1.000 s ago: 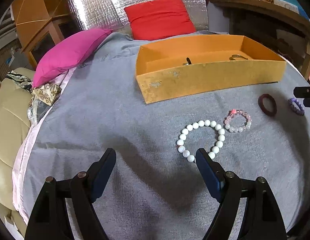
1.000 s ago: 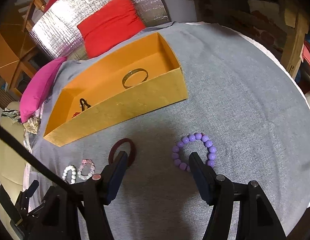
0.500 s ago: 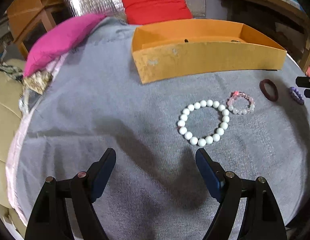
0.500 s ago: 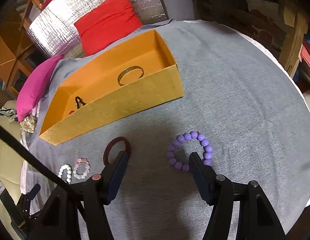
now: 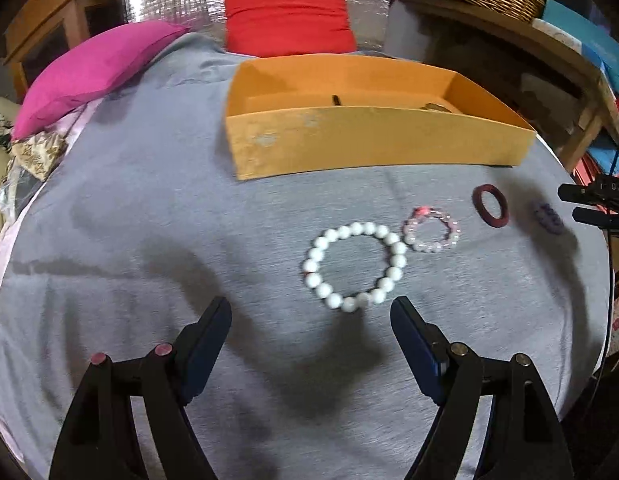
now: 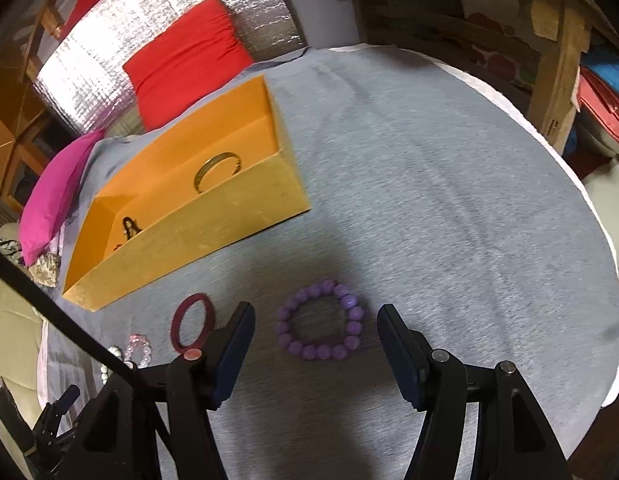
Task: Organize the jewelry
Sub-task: 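Grasp the purple bead bracelet with the right tool while the left tool grasps the white bead bracelet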
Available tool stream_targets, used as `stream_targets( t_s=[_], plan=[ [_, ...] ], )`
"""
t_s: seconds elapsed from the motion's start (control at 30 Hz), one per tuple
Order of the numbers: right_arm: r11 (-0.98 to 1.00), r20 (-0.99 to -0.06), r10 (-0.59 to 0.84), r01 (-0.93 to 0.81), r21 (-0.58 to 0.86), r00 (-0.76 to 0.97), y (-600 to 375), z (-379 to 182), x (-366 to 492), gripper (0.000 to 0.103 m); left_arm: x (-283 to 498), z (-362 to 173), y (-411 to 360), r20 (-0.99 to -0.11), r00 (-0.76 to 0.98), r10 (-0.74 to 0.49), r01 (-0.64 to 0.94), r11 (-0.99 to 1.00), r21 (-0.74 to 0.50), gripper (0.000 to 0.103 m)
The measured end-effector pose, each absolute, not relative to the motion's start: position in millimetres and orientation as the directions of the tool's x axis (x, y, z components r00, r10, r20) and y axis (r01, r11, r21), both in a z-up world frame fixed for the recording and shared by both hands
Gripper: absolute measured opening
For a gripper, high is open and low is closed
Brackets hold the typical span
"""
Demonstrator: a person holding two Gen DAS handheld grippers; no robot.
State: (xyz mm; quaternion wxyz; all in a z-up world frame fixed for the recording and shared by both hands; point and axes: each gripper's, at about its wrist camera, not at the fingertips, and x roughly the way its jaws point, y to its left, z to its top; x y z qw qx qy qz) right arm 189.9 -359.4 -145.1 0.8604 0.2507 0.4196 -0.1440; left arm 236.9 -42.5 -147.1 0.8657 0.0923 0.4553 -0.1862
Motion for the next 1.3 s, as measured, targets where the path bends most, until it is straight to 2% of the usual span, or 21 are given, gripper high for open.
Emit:
stream_targets(
  t_s=[0.33,0.4,0.47,0.5,0.57,0.7,0.83,0.9,1.07,1.2,1.3],
  plan=[
    [0.832,-0.827,-0.019,0.468,0.299,0.561,-372.4,-162.7,198.5,0.066,250.1,-159.0,-53.8,-0.846,0.474,-0.245,0.391,0.919,-0.048,0.082],
    [0.853,-0.844,-0.035,0.456,0.253,0.534,-366.0,-168.7,205.8,0.056,253.0,-161.3,-52.2,-0.849,0.462,-0.256,0.385,0.920,-0.068,0.082],
    [0.887,-0.853,-0.124,0.442,0.134,0.507,-355.1,-169.9,212.7,0.039,254.3,-163.0,-49.6,-0.850,0.451,-0.272,0.382,0.920,-0.091,0.082],
    [0.897,-0.849,-0.155,0.433,0.094,0.505,-350.7,-169.7,214.4,0.034,254.9,-163.8,-48.0,-0.850,0.446,-0.280,0.380,0.919,-0.103,0.082],
    [0.908,-0.840,-0.182,0.415,0.056,0.512,-343.1,-168.7,217.1,0.015,256.7,-164.8,-44.1,-0.847,0.441,-0.298,0.372,0.919,-0.130,0.082],
    [0.923,-0.824,-0.235,0.385,-0.023,0.515,-326.5,-167.2,220.5,0.010,256.3,-164.2,-38.5,-0.839,0.437,-0.325,0.365,0.916,-0.165,0.082],
    [0.936,-0.819,-0.157,0.347,0.055,0.552,-317.1,-163.3,221.6,0.010,255.5,-163.4,-38.4,-0.830,0.441,-0.341,0.366,0.913,-0.180,0.079],
    [0.939,-0.815,-0.118,0.330,0.094,0.567,-312.7,-161.3,222.9,0.010,255.5,-163.1,-40.0,-0.826,0.444,-0.347,0.373,0.910,-0.181,0.067],
    [0.939,-0.799,-0.003,0.276,0.205,0.602,-298.8,-158.3,222.6,0.010,257.1,-163.2,-43.7,-0.816,0.450,-0.363,0.379,0.905,-0.193,0.047],
    [0.936,-0.791,0.033,0.258,0.239,0.611,-295.6,-157.0,222.5,0.010,256.7,-163.4,-43.6,-0.808,0.452,-0.378,0.393,0.897,-0.200,0.025],
    [0.930,-0.792,0.045,0.264,0.255,0.609,-302.3,-158.0,219.8,0.010,257.4,-162.8,-40.7,-0.804,0.448,-0.391,0.387,0.895,-0.220,0.014]
  ],
)
